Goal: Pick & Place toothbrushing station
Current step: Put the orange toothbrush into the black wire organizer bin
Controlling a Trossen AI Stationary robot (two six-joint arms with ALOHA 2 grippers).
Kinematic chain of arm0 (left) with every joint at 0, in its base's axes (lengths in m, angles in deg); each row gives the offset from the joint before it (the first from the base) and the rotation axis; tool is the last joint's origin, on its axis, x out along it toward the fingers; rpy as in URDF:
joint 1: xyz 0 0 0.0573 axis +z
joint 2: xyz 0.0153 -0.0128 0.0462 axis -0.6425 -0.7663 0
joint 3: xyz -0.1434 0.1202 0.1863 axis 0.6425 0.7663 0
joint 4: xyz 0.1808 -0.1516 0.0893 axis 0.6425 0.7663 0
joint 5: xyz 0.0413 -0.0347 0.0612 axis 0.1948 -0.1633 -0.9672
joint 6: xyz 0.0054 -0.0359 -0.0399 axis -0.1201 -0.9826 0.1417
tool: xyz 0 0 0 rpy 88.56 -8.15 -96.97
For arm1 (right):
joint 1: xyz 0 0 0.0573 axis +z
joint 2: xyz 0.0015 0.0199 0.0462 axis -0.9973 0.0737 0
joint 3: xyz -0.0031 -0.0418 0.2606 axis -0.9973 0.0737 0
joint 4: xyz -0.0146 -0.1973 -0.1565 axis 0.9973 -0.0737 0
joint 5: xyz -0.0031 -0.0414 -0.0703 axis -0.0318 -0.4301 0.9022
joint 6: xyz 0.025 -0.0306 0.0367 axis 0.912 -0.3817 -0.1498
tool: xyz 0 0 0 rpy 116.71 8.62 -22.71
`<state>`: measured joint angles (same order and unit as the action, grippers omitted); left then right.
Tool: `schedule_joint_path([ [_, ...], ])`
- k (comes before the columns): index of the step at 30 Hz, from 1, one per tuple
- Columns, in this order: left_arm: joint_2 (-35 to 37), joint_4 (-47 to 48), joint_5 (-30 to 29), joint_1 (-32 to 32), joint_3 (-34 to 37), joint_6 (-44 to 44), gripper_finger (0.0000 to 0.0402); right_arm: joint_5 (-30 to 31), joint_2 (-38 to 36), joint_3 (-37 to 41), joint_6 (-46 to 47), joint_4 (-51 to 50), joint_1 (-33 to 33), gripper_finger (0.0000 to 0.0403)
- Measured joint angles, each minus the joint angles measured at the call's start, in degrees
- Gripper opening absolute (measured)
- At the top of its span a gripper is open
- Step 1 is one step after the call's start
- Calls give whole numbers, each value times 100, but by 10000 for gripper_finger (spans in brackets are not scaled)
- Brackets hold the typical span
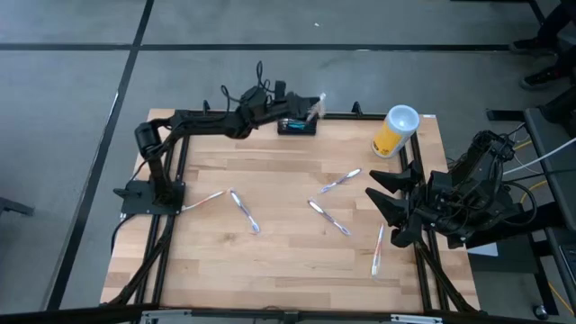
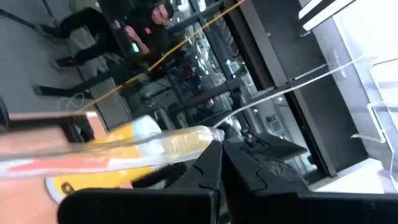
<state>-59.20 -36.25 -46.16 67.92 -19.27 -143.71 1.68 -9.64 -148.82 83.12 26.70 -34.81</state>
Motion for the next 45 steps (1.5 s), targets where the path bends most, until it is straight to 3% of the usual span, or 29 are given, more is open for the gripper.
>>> schedule_joint_path([
  [20,-252,71,34,617,-193,-39,2,158,0,1,-85,0,0,242],
  [45,-290,-83,25,492,-299,-36,2,230,-4,-1,-153,2,-68,242],
])
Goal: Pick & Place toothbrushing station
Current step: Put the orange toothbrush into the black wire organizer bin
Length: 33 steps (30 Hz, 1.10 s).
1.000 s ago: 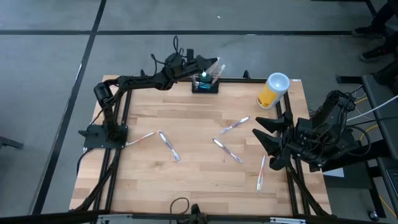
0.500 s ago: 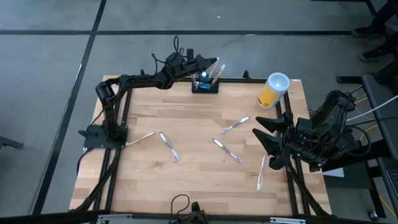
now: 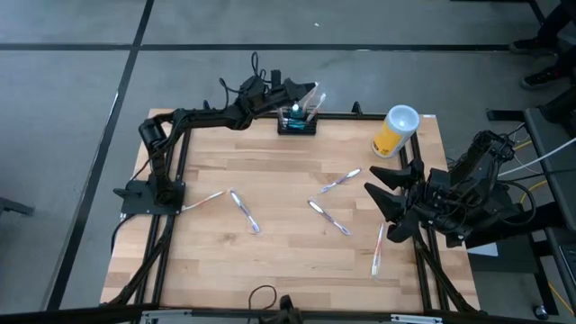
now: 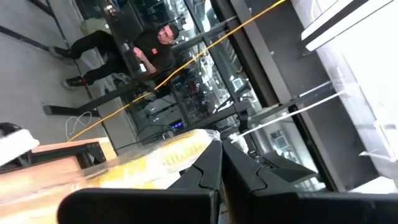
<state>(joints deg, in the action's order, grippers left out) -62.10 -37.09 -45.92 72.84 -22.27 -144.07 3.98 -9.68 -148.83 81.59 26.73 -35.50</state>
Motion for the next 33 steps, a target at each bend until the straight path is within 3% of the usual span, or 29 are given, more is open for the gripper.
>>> schedule_joint_path([
  [7,0,1128,-153,-105,-518,604,2,-3,-1,1,9,-1,1,242],
  [23,-616,830,-207,-162,-547,308,2,35,-2,2,52,-2,3,242],
  [33,-637,492,-211,-160,-599,106,2,230,-2,2,87,-2,3,242],
])
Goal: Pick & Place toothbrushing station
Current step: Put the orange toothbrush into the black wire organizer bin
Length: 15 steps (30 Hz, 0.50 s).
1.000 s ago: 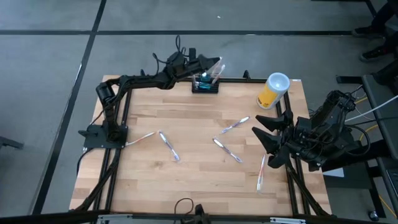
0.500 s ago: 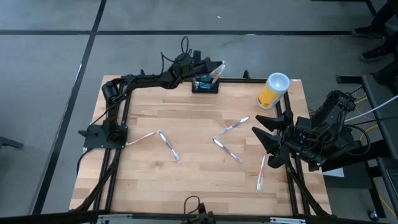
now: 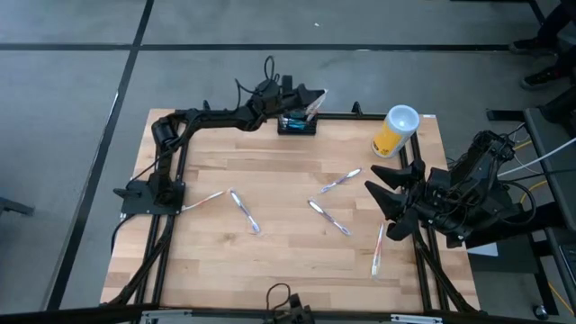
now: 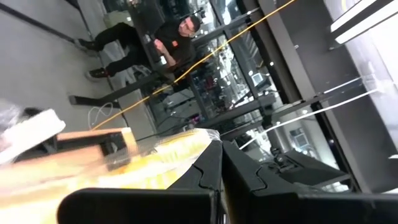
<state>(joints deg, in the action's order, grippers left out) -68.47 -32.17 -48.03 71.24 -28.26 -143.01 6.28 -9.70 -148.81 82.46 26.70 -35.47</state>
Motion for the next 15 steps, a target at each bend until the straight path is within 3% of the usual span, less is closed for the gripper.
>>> schedule_joint_path([
  [15,-332,311,64,32,-333,105,2,12,0,0,7,0,0,242],
])
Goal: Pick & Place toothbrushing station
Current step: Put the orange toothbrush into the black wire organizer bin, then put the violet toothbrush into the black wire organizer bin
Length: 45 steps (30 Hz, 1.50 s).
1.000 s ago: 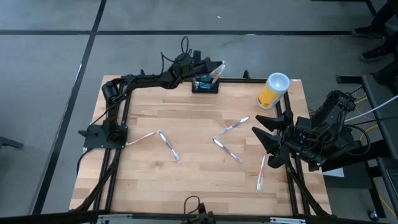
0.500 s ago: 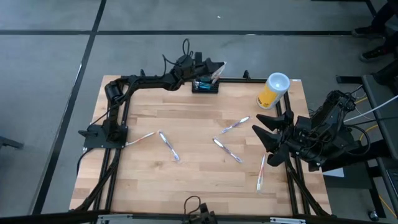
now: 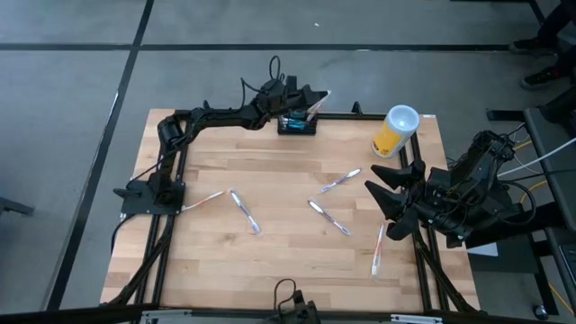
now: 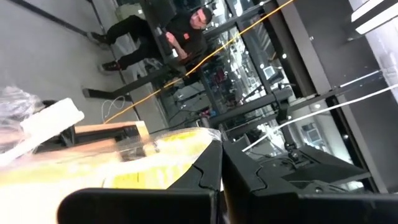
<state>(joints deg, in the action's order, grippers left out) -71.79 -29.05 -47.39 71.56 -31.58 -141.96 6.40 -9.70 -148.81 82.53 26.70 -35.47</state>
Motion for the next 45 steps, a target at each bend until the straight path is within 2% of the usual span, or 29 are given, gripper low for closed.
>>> schedule_joint_path([
  [9,13,252,-43,88,0,-102,2,105,0,-1,-6,0,0,242],
  [15,13,710,-361,90,0,-479,2,109,0,-2,-6,0,7,242],
  [20,15,736,-537,151,0,-796,2,209,0,-2,-7,-1,7,242],
  [28,15,1397,-309,195,0,-828,6,290,0,-1,-9,-2,7,242],
  [32,15,1278,-274,191,0,-416,41,320,0,-1,-9,-2,7,242],
  [37,20,1594,-15,235,0,-143,117,319,0,-2,-9,-2,7,242],
  [41,22,1677,89,272,0,-173,175,434,0,0,-8,-4,7,242],
  [45,24,1293,213,270,0,-323,210,455,-2,0,-9,-4,7,242],
])
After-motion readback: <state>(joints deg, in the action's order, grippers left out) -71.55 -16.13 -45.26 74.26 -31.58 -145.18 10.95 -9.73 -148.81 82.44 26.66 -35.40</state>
